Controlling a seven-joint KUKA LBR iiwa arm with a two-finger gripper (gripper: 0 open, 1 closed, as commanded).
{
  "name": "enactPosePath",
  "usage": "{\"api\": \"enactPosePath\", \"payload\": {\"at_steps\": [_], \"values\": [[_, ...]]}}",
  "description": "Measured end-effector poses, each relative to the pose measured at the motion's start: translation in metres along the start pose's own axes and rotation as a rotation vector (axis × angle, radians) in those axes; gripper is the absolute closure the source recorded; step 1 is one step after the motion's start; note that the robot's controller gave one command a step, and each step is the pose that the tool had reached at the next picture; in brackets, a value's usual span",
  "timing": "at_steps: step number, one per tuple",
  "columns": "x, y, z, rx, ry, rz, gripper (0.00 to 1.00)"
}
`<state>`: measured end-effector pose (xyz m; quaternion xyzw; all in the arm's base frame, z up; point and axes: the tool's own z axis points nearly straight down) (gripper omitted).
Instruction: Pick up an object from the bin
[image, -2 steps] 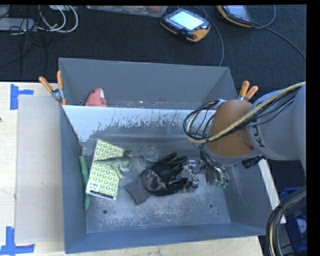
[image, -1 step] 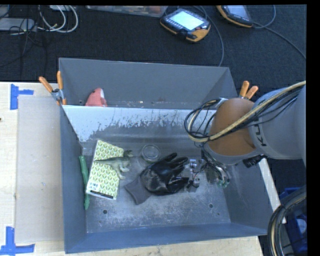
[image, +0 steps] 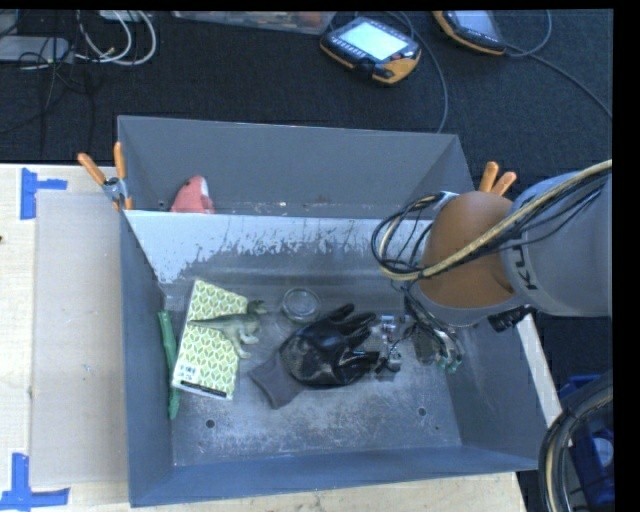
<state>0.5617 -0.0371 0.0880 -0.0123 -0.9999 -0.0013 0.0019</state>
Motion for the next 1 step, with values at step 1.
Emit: {"api": "enactPosePath", "payload": {"at_steps": [1], "values": [[0.0006,0.0001,-0.0068,0.000,0.003,-0.001,1.00]]}}
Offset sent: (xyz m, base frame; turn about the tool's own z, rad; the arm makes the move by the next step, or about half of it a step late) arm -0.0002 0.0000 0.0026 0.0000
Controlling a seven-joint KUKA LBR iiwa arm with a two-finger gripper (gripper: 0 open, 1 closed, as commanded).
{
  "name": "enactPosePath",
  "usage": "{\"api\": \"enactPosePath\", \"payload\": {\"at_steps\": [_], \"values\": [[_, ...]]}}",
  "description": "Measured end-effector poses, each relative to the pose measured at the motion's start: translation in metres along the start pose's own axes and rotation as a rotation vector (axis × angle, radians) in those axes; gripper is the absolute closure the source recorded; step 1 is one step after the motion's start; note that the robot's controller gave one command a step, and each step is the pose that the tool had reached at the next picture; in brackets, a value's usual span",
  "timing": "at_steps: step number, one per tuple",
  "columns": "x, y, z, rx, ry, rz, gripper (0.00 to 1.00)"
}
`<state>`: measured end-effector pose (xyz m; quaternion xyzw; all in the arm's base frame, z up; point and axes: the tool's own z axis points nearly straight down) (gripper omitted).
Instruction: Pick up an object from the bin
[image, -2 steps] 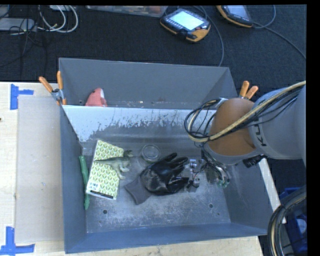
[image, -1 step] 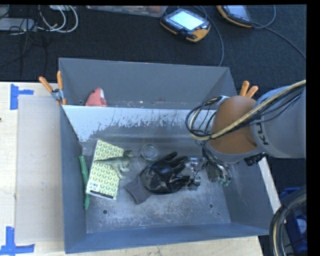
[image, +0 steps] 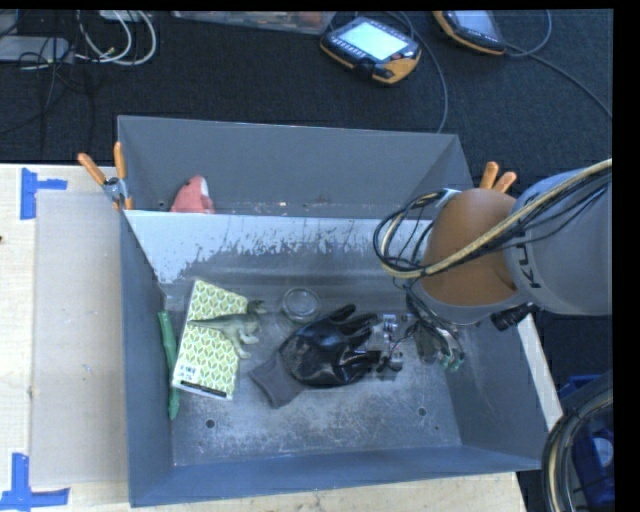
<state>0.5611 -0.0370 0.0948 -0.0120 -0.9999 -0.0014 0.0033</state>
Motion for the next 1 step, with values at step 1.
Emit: {"api": "enactPosePath", "payload": {"at_steps": [1], "values": [[0.0004,0.0001,-0.0196,0.000,0.001,0.000,1.00]]}}
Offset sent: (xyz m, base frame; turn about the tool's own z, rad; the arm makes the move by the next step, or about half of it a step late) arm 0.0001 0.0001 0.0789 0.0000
